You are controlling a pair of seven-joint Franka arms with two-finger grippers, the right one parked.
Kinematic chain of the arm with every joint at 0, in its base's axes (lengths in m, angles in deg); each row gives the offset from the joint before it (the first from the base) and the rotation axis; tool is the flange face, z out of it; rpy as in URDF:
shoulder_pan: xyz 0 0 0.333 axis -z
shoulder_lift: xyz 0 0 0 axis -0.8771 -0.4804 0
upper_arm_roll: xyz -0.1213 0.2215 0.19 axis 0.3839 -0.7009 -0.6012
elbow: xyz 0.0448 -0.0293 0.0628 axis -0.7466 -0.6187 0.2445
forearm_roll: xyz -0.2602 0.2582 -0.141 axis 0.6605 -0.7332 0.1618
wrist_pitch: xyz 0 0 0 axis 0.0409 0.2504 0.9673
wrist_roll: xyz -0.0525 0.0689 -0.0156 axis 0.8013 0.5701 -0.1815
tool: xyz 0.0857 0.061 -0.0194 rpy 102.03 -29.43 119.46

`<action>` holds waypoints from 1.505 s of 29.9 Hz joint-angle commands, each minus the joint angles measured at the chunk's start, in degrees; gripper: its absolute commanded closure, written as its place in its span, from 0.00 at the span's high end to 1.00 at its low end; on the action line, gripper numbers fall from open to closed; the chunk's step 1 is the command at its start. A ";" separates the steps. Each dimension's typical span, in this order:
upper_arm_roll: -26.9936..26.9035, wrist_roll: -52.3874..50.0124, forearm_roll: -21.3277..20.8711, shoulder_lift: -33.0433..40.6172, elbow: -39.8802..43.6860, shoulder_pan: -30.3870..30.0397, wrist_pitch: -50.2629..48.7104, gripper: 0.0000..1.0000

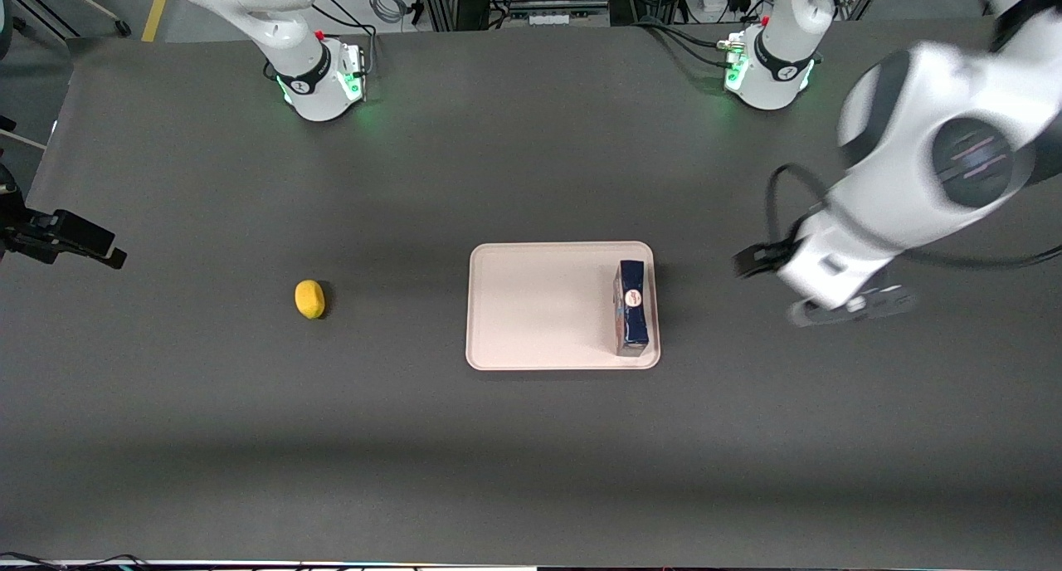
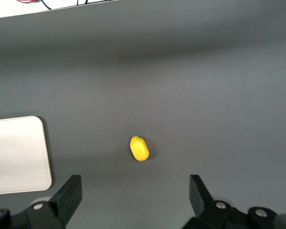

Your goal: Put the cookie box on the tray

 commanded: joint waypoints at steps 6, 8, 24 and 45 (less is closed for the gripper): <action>-0.16 19.25 -5.27 14.14 -8.08 -9.10 -5.55 1.00; 1.41 21.89 -5.36 17.65 -12.55 -11.90 -3.71 1.00; 9.95 19.00 -4.84 21.45 -19.26 -15.43 3.51 1.00; 5.74 24.45 -2.73 17.67 -14.34 -15.43 2.37 1.00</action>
